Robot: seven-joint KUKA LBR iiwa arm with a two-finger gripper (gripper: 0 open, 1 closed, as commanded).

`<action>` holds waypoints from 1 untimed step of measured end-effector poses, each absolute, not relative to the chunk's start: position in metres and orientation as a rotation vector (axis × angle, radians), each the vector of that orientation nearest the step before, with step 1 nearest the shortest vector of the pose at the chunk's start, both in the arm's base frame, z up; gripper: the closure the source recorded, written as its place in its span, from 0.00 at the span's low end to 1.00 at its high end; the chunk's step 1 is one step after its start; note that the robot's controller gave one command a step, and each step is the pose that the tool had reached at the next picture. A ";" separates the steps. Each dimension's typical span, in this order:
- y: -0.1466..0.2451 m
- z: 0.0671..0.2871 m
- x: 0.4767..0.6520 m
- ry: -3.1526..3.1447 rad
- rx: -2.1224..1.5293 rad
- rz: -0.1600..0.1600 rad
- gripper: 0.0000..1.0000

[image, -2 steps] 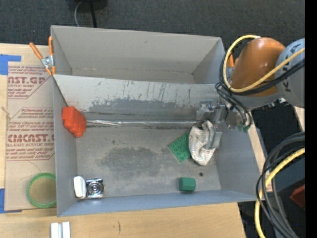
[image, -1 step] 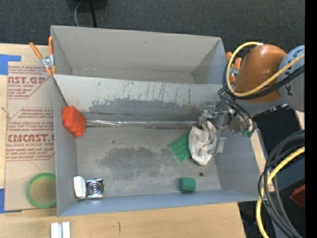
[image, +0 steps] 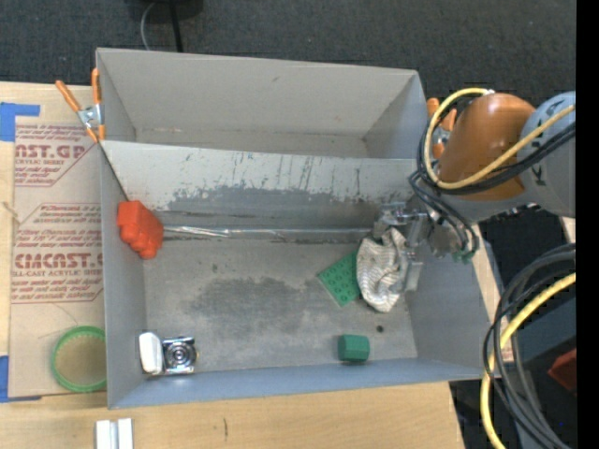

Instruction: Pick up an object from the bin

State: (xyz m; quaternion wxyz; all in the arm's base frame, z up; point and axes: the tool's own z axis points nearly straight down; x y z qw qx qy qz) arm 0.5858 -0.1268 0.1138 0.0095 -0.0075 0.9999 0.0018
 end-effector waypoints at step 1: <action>-0.128 0.082 0.583 3.133 0.010 0.011 0.00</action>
Offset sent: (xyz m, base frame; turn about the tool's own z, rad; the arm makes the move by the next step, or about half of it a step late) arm 0.0010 -0.0080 -0.0438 0.0544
